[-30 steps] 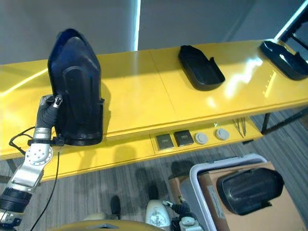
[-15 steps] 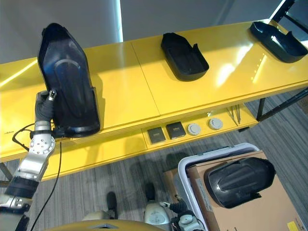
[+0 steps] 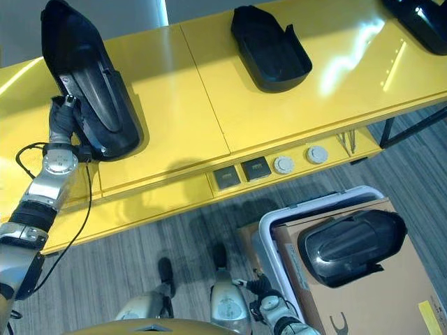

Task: Move parts from the plastic box to the shelf.

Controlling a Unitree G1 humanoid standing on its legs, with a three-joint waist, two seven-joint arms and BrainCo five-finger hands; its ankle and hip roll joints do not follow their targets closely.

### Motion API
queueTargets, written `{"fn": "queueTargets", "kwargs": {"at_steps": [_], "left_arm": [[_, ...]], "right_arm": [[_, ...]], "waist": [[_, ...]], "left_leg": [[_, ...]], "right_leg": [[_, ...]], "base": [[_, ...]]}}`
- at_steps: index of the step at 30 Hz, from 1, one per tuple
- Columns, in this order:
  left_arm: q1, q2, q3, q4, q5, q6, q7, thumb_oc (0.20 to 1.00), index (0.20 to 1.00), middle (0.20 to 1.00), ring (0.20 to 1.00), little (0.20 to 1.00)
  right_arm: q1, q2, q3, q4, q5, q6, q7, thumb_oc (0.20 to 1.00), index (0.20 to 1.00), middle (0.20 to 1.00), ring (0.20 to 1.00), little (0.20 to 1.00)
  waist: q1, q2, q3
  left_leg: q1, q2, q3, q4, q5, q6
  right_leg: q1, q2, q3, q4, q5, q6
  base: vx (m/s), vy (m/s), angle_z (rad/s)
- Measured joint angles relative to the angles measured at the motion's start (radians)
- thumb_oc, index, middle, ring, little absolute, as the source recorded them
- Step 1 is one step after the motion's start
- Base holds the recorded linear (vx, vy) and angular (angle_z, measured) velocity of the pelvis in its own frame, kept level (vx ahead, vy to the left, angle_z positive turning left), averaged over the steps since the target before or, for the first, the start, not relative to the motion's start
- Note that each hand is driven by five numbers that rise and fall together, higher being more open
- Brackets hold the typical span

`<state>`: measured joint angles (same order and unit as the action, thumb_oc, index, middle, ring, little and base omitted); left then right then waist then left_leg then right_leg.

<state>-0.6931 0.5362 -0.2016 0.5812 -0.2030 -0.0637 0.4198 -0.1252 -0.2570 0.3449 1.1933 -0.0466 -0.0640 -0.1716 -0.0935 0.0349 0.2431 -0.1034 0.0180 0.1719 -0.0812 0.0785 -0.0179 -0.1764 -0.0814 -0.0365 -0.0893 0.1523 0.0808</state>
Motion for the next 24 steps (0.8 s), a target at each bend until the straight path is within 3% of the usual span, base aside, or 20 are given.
{"fn": "queueTargets", "kwargs": {"at_steps": [6,8,9,24], "left_arm": [[-0.042,-0.003,-0.018,0.088,-0.033,0.002,-0.026,0.200,0.200,0.200,0.200,0.200],[-0.073,0.000,-0.038,0.140,-0.037,0.006,-0.039,0.881,0.881,0.881,0.881,0.881],[-0.073,0.001,-0.039,0.141,-0.034,0.011,-0.039,1.000,1.000,1.000,1.000,1.000],[-0.106,0.023,-0.076,0.220,-0.013,0.022,-0.056,1.000,1.000,1.000,1.000,1.000]], "right_arm": [[-0.006,-0.002,0.006,0.001,0.000,0.002,0.015,1.000,1.000,1.000,1.000,1.000],[-0.006,-0.003,0.007,0.001,0.000,0.002,0.018,1.000,1.000,1.000,1.000,1.000],[-0.006,-0.003,0.007,0.001,0.000,0.002,0.018,1.000,1.000,1.000,1.000,1.000],[-0.017,-0.005,0.036,0.003,0.001,0.003,0.022,1.000,1.000,1.000,1.000,1.000]], "waist": [[0.000,0.001,0.006],[0.001,0.001,0.006],[0.000,0.001,0.006],[-0.013,0.000,0.007]], "left_leg": [[0.004,0.001,0.003,0.000,0.000,-0.001],[0.006,0.001,0.007,0.000,0.000,-0.001],[0.007,0.001,0.010,0.000,0.000,-0.001],[0.019,0.002,0.019,0.000,-0.001,-0.002]], "right_leg": [[0.002,0.001,0.002,0.000,-0.002,0.002],[0.002,0.001,0.006,0.000,-0.005,0.006],[0.002,0.001,0.009,0.000,-0.006,0.007],[0.009,0.002,0.020,0.000,0.001,-0.001]], "base": [[0.00,-0.002,-0.01],[0.01,-0.009,-0.06],[0.02,-0.012,-0.12],[0.00,-0.003,-0.02]]}}
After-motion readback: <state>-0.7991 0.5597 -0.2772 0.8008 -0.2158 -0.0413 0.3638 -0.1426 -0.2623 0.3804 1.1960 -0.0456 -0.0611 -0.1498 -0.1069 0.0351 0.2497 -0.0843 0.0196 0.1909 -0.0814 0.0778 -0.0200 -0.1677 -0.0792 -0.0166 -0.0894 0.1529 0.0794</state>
